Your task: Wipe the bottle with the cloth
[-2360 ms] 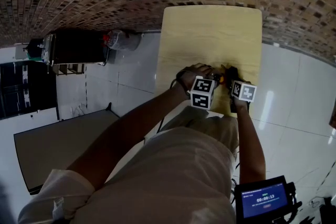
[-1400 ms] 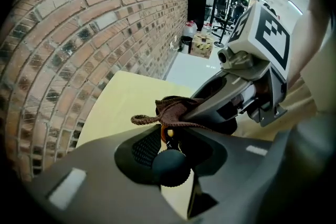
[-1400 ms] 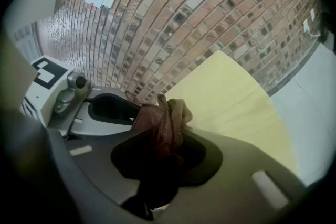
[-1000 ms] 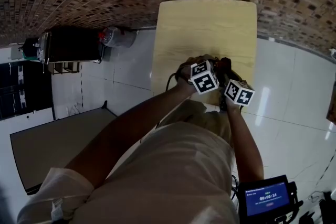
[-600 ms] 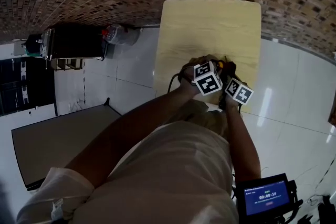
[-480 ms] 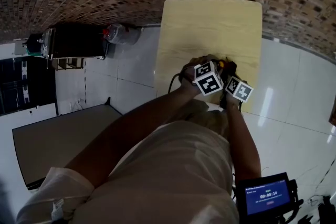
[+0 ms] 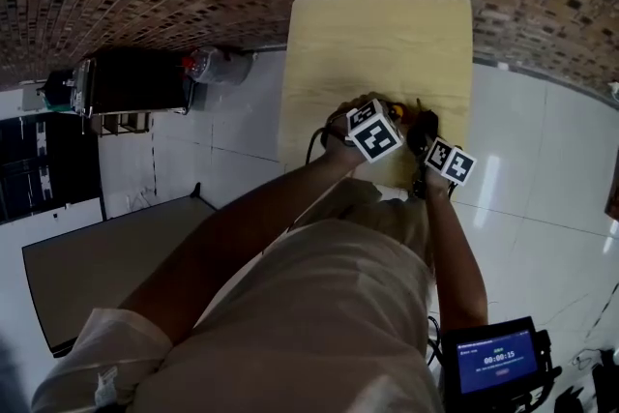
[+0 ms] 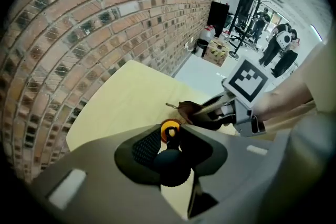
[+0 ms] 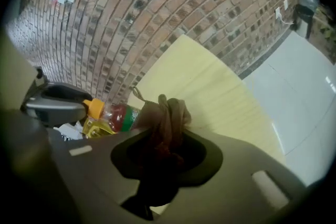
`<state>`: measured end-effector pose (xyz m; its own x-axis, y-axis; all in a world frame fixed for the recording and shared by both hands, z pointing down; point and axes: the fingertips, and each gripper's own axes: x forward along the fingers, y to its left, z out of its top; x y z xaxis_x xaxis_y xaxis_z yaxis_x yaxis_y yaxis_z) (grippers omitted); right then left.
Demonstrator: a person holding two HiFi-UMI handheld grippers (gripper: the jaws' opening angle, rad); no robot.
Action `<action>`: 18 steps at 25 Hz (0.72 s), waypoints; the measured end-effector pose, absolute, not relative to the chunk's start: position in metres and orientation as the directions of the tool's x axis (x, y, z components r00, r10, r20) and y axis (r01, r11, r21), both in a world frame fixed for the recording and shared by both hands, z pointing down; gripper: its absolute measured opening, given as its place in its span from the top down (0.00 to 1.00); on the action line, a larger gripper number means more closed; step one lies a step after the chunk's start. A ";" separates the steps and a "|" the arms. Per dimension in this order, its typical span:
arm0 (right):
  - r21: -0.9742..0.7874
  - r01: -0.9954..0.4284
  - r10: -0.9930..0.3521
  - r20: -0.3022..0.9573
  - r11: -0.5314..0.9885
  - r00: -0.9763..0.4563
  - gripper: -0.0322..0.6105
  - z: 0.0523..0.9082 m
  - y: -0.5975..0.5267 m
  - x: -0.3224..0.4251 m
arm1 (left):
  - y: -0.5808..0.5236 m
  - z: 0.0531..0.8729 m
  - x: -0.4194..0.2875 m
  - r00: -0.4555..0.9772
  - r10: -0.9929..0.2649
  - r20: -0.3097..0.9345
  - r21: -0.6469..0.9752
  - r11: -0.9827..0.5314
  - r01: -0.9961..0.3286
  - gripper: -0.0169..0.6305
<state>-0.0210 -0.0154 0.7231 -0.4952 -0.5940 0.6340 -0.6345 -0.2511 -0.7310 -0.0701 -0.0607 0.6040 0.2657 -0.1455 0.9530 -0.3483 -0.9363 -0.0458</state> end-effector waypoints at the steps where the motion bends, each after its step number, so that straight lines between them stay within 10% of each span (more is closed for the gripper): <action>1: -0.731 -0.634 -0.607 0.630 -0.252 -0.484 0.80 0.721 -0.008 -0.014 | -0.061 0.604 -0.071 0.260 -0.146 0.954 -0.044 -0.931 -0.362 0.78; 18: -0.642 -0.737 -0.639 0.480 0.211 -0.601 0.80 0.651 0.005 -0.063 | -0.065 0.612 -0.075 0.244 -0.098 0.965 0.059 -0.825 -0.562 0.78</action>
<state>-0.0632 0.0053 0.6515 -0.6009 -0.6391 0.4800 -0.7373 0.2112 -0.6417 -0.0746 -0.0649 0.6117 0.2442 -0.0977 0.9648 -0.5620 -0.8251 0.0587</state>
